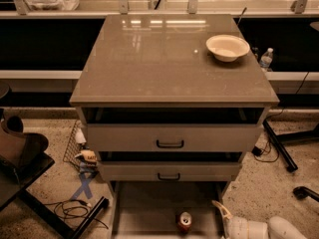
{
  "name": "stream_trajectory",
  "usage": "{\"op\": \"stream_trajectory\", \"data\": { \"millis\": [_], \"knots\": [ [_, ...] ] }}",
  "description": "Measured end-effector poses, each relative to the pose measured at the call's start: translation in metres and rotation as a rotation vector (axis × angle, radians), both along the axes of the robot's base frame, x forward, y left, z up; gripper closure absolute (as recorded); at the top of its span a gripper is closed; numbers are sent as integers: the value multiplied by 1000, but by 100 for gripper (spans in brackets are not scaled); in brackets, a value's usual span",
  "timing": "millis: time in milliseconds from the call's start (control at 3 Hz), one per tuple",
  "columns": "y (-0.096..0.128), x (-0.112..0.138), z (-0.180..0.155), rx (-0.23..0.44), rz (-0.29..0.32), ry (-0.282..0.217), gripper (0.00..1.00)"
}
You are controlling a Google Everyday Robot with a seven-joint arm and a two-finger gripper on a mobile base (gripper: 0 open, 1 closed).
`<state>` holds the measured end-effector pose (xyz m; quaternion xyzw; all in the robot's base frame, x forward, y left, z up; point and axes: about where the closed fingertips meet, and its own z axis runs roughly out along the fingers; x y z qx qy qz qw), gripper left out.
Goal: Pick coke can from bottom drawer and place on counter
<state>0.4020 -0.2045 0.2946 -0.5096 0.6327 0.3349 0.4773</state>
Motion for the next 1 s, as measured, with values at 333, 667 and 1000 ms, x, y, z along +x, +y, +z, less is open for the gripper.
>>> {"op": "stream_trajectory", "data": {
  "millis": [333, 667, 1000],
  "knots": [
    [18, 5, -17, -27, 12, 22, 0],
    [40, 19, -42, -49, 20, 38, 0],
    [59, 33, -70, -60, 41, 54, 0]
  ]
}}
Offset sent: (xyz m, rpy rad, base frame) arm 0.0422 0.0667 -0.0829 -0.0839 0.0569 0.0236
